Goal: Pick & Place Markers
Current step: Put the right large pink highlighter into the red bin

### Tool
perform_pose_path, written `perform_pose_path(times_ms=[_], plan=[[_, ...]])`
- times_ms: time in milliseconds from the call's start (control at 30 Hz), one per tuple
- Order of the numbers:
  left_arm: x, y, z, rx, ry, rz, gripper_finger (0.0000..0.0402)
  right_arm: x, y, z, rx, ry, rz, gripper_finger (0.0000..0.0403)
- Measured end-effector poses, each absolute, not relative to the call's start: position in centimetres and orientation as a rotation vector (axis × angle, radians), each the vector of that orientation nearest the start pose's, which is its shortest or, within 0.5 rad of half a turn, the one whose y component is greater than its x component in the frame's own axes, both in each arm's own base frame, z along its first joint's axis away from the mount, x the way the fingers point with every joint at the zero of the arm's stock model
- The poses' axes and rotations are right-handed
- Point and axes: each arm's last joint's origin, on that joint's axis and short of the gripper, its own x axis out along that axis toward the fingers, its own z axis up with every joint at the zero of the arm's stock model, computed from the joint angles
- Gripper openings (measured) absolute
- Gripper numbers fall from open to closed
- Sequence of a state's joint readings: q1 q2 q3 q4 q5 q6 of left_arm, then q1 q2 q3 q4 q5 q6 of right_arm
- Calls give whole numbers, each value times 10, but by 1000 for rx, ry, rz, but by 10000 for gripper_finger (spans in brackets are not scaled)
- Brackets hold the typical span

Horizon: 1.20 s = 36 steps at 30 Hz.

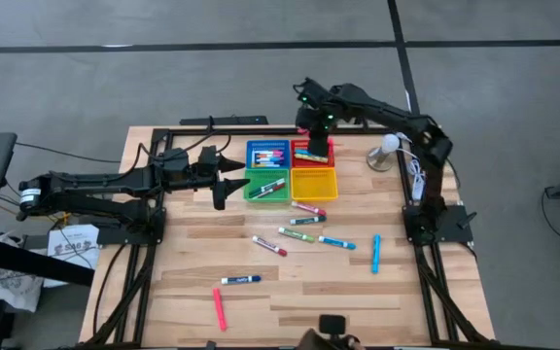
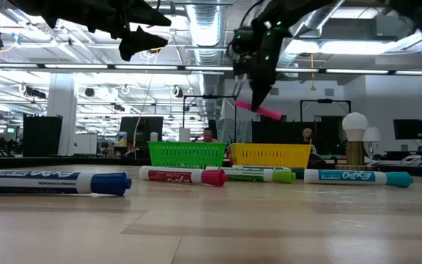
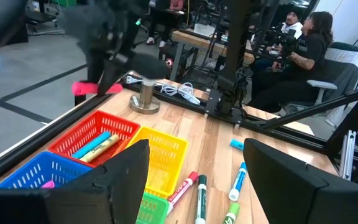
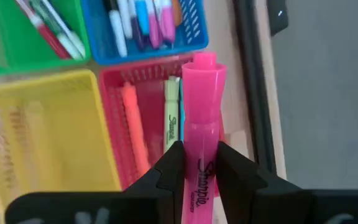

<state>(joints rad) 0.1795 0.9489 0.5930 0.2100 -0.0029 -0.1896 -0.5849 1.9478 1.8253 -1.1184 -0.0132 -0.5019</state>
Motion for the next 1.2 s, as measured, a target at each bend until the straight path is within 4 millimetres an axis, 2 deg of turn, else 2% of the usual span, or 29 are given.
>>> perform_pose_path(times_ms=[233,667,900,1200], plan=[[209,38,275,-203,128,195,260,354,-229,252,-113,1393,-68,64],[209,38,275,-203,128,195,260,368,-237,192,-60,1508,38,64],[209,38,275,-203,128,195,260,373,-240,176,-53,1523,46,64],[209,38,275,-203,128,195,260,374,-241,177,-61,1508,40,65]])
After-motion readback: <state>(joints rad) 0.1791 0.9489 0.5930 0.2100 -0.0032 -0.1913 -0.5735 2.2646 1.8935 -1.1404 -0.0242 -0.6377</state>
